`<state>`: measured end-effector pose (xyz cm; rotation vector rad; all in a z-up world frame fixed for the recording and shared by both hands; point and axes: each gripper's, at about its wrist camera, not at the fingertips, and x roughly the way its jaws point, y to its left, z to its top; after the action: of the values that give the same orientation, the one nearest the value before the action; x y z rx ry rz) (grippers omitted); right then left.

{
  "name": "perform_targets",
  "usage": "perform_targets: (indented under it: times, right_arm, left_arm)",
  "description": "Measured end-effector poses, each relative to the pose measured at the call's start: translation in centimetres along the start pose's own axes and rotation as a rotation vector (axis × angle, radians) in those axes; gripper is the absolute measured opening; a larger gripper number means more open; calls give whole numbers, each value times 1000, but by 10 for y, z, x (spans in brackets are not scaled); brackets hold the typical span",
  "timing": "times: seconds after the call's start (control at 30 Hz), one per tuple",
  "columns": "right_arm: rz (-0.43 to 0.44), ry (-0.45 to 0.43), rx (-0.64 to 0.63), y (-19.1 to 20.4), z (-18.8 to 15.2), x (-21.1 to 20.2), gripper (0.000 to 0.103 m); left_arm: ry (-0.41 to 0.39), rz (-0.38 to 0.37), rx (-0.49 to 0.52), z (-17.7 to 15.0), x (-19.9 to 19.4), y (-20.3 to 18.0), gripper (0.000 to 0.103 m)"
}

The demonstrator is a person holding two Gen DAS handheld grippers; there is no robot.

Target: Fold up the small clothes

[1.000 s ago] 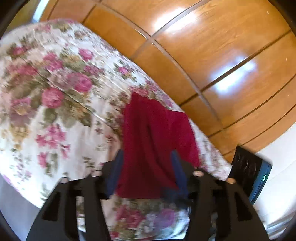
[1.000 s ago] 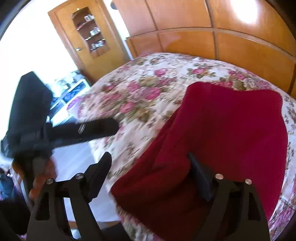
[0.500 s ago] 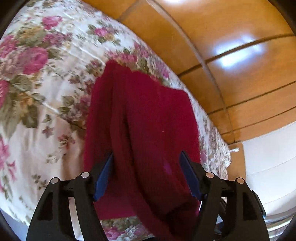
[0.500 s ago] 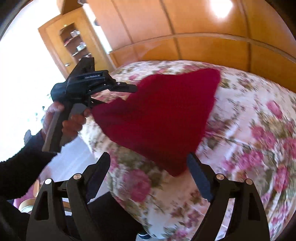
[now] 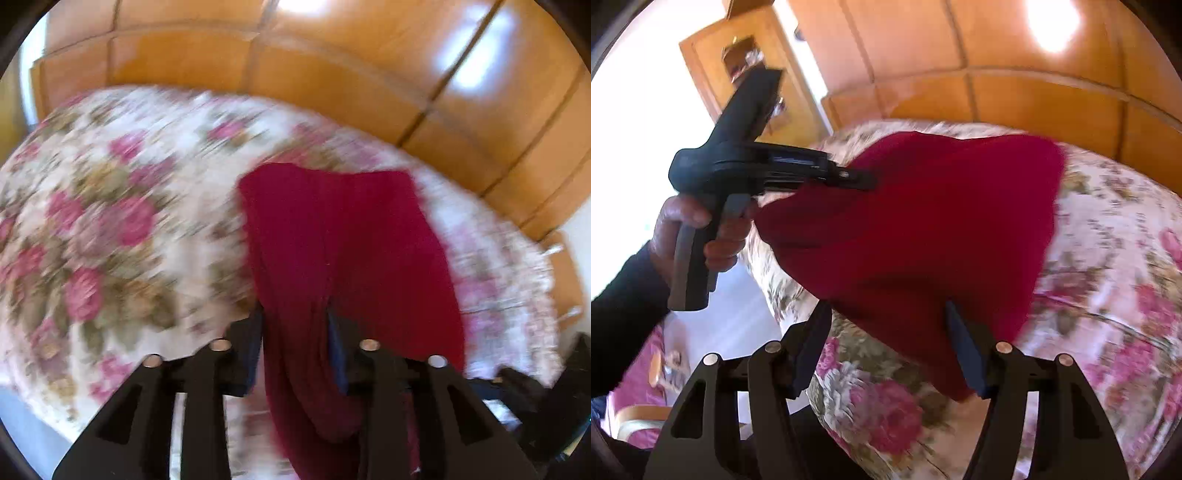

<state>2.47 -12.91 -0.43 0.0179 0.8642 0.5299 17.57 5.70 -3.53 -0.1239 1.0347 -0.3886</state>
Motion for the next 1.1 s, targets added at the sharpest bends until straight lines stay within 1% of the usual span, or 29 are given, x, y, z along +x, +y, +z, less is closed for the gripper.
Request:
perform_targets:
  times: [0.03, 0.07, 0.1, 0.17, 0.2, 0.27, 0.3, 0.33, 0.4, 0.47, 0.53, 0.63, 0.7, 0.73, 0.8, 0.83, 0.87, 0.97, 1.03, 1.1]
  right_arm:
    - [-19, 12, -10, 3, 0, 8, 65]
    - [-37, 19, -18, 5, -1, 13, 66]
    - [-48, 17, -22, 7, -3, 16, 70]
    - [-64, 12, -40, 11, -6, 17, 73]
    - [-82, 13, -62, 14, -8, 17, 73]
    - [-99, 15, -89, 17, -9, 17, 74]
    - [-97, 17, -102, 18, -11, 14, 75]
    - [-82, 18, -104, 17, -11, 10, 75]
    - [-36, 18, -77, 12, -12, -1, 75]
    - [-11, 2, -40, 4, -9, -17, 73]
    - [-24, -42, 4, -8, 0, -36, 72]
    - [-22, -86, 64, -20, 20, -41, 70]
    - [-57, -83, 61, -22, 31, -28, 62]
    - [-72, -71, 55, -23, 35, -20, 61]
    - [-110, -33, 44, -26, 34, 0, 57]
    - [-147, -27, 11, -27, 29, 8, 55]
    - [-180, -20, -23, -28, 21, 14, 55]
    - [-215, -47, -73, -31, 2, 14, 56]
    - [-226, -56, -85, -29, 1, 15, 56]
    - [-217, -50, -72, -31, 3, 14, 56]
  left_arm:
    - [7, 26, -27, -4, 2, 7, 45]
    - [-8, 23, -57, -7, -2, 13, 45]
    - [-32, 17, -83, -9, -8, 17, 45]
    - [-129, 23, -121, -14, -34, 17, 45]
    - [-188, 7, -124, -19, -50, 12, 45]
    - [-248, -29, -93, -26, -66, -3, 45]
    - [-274, -27, -60, -31, -71, -14, 45]
    - [-285, -4, -24, -35, -71, -24, 45]
    - [-271, 41, 20, -40, -58, -38, 45]
    - [-239, 65, 6, -44, -44, -37, 45]
    - [-212, 84, -28, -50, -31, -29, 45]
    - [-217, 57, -61, -58, -26, -18, 45]
    - [-230, 58, -57, -60, -27, -16, 45]
    - [-238, 71, -49, -60, -26, -17, 45]
    - [-248, 97, -35, -61, -23, -16, 45]
    - [-254, 127, -20, -62, -19, -14, 46]
    - [-254, 143, -11, -64, -15, -13, 54]
    - [-244, 107, -46, -71, -2, -3, 59]
    - [-253, 105, -64, -72, -1, 0, 64]
    - [-238, 48, -110, -68, -5, 7, 63]
